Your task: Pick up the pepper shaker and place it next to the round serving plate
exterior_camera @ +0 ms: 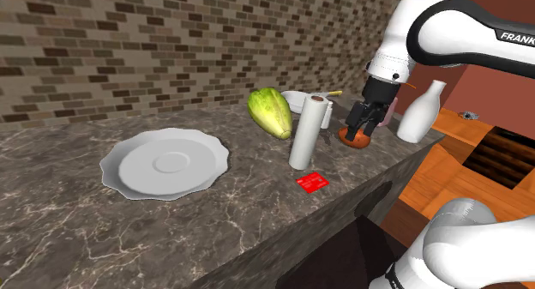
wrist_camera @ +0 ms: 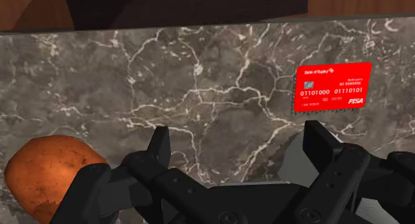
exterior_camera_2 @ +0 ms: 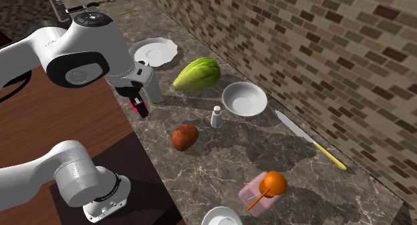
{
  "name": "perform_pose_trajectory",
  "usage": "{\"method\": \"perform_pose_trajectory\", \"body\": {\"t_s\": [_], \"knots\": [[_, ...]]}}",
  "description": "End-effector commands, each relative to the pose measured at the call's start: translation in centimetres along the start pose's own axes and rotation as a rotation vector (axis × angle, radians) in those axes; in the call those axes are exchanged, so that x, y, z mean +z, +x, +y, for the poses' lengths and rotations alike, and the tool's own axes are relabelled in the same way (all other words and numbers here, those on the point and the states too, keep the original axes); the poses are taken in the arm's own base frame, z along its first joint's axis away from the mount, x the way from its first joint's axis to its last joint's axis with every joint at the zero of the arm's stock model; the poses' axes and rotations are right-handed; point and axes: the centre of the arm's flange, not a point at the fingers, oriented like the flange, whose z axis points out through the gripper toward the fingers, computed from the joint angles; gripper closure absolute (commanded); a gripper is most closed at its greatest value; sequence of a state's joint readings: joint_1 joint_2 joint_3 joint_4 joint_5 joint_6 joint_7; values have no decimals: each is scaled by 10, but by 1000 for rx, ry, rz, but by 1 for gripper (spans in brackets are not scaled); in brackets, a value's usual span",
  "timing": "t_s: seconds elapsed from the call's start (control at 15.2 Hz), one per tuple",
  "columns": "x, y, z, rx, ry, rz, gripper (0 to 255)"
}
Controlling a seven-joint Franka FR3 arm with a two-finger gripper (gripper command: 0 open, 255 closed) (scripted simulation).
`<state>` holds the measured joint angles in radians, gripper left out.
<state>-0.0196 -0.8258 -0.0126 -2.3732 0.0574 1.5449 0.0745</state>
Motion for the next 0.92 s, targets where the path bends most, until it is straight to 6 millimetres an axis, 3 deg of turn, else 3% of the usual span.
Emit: {"method": "perform_pose_trajectory", "body": {"t_s": [0.0,0.86], "knots": [[0,0,0,0,0,0,0],[-12,133,101,41,13,41,0]]}}
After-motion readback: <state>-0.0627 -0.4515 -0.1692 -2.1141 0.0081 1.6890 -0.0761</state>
